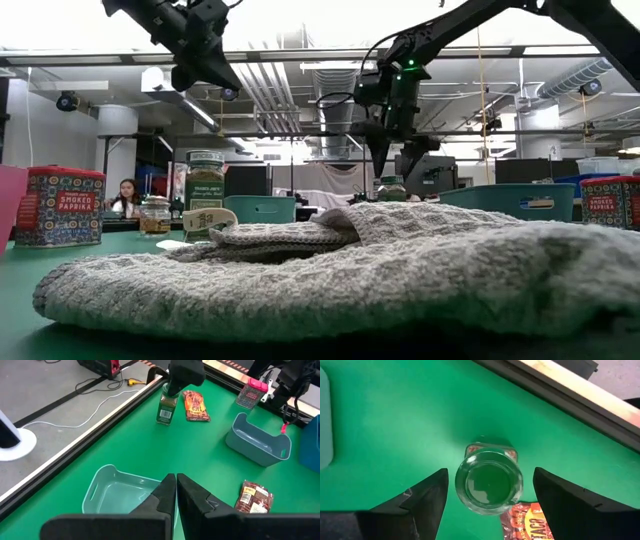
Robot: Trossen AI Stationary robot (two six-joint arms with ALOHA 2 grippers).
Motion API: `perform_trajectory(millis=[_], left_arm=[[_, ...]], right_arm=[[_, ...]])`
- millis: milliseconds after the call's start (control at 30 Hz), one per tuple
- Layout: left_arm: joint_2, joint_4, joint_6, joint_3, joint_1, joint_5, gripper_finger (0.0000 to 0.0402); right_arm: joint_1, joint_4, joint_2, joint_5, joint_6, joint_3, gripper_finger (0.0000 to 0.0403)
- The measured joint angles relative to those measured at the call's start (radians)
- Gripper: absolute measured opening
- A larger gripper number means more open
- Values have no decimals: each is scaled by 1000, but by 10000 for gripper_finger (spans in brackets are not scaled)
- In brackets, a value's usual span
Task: Sort spices by type
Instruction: Put the top green spice bottle into the blue bin
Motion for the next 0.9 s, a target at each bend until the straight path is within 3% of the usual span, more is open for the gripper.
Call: perform_trajectory(millis=[267,467,700,900], left_arm=[[0,34,-5,0,0,0,0],[0,42,-15,0,0,0,0],[0,47,25,0,0,0,0],[0,55,96,0,0,0,0]], right_arm=[[5,1,57,8,-9,-1,254],[5,2,65,12,-10,-1,197],[4,1,58,6,-22,-1,195],[4,-11,-39,-40,-9,12,195]])
